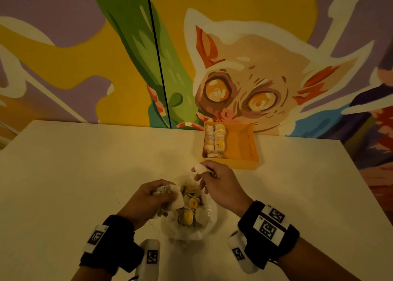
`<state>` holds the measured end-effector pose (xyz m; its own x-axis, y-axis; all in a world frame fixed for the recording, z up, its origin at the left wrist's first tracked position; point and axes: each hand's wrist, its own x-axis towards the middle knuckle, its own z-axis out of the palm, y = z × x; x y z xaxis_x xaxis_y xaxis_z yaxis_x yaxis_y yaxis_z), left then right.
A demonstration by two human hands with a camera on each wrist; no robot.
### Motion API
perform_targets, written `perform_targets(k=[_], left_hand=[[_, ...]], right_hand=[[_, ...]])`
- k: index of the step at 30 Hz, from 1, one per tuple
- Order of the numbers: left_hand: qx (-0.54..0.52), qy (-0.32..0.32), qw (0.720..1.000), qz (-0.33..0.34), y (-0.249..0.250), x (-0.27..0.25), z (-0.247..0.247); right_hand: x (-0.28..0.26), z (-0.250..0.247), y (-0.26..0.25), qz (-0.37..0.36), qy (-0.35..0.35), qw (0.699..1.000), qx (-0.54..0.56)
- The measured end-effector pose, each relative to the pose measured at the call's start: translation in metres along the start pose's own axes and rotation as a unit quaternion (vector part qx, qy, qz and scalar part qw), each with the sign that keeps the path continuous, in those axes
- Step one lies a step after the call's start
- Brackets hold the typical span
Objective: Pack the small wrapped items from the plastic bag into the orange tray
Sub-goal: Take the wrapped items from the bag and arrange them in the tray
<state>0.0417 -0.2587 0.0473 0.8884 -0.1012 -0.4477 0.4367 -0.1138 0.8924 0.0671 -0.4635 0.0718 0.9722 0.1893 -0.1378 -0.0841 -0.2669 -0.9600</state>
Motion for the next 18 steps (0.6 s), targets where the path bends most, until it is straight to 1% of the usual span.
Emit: perform_targets(k=[3, 9, 14, 16, 18], left_hand=[[-0.031, -0.008, 0.999, 0.003, 0.003, -0.001, 0.0], [-0.156, -0.034, 0.987, -0.023, -0.001, -0.002, 0.003], [-0.228, -0.009, 0.971, -0.074, -0.001, -0.003, 0.015], [-0.235, 0.004, 0.968, -0.086, 0.0, -0.003, 0.021], [-0.222, 0.013, 0.971, -0.087, 0.001, -0.002, 0.026]], right_hand=[[0.0, 0.0, -0.009, -0.013, 0.001, 1.0, 0.013], [0.0, -0.003, -0.021, -0.022, 0.016, 0.999, 0.044], [-0.001, -0.002, -0.03, -0.041, 0.012, 0.998, 0.054], [-0.002, 0.001, -0.032, -0.053, 0.002, 0.997, 0.051], [-0.004, 0.002, -0.033, -0.042, -0.021, 0.997, 0.057]])
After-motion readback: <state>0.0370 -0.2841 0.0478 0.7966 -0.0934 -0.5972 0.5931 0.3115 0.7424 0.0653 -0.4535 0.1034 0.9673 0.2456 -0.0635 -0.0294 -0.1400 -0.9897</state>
